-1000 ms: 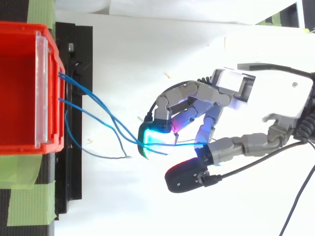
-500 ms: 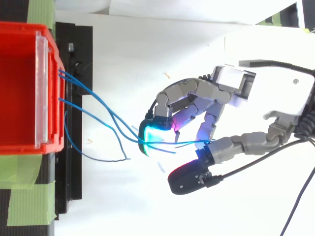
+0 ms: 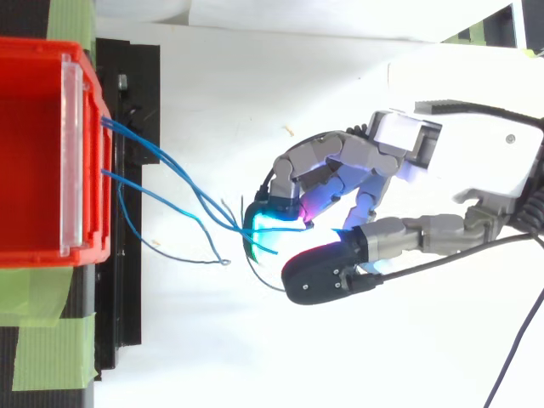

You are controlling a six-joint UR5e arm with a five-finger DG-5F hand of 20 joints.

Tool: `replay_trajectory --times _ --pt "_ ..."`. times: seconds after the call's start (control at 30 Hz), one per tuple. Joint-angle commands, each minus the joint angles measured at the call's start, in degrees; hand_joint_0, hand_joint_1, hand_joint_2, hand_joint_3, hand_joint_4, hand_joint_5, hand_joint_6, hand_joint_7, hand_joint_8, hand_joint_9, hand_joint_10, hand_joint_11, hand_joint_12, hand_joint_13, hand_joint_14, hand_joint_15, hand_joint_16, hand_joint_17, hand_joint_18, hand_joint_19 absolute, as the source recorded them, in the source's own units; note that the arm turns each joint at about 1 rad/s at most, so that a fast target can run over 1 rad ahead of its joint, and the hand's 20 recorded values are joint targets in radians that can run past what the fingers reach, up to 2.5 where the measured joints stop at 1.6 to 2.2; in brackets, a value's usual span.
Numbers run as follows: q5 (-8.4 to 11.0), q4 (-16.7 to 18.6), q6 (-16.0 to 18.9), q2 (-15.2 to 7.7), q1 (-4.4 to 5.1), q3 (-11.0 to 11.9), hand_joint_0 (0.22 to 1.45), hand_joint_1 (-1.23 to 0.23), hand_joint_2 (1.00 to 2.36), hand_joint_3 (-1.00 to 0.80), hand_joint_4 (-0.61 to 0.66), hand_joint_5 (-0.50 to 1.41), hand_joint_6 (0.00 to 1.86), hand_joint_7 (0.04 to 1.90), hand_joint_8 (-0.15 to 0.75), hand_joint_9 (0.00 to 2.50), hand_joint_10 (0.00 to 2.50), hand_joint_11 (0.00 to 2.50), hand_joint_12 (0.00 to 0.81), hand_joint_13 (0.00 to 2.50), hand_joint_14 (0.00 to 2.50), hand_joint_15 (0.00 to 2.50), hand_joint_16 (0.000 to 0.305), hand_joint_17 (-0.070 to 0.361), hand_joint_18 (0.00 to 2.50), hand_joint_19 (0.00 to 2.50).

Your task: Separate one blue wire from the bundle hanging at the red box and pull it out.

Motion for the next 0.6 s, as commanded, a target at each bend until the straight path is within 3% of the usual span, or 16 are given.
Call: replay_trajectory --times 0.0,0.27,0.57 --pt "0.01 0.00 -0.23 -0.01 -0.01 -0.01 0.64 -0.51 1.00 -0.47 0.19 -0.20 0.75 1.03 0.349 0.92 0.02 0.71 0.325 1.47 0.02 1.32 0.052 0.118 0.53 0.37" --pt "0.01 0.00 -0.23 -0.01 -0.01 -0.01 0.71 -0.74 1.01 -0.40 0.19 -0.21 0.77 0.99 0.347 0.90 0.02 0.76 0.326 1.46 0.02 1.33 0.052 0.118 0.54 0.35" --pt "0.01 -0.09 -0.23 -0.01 -0.01 0.08 0.78 -0.83 1.01 -0.39 0.17 -0.23 0.80 0.99 0.321 0.88 0.02 0.81 0.319 1.45 0.02 1.34 0.051 0.114 0.53 0.37"
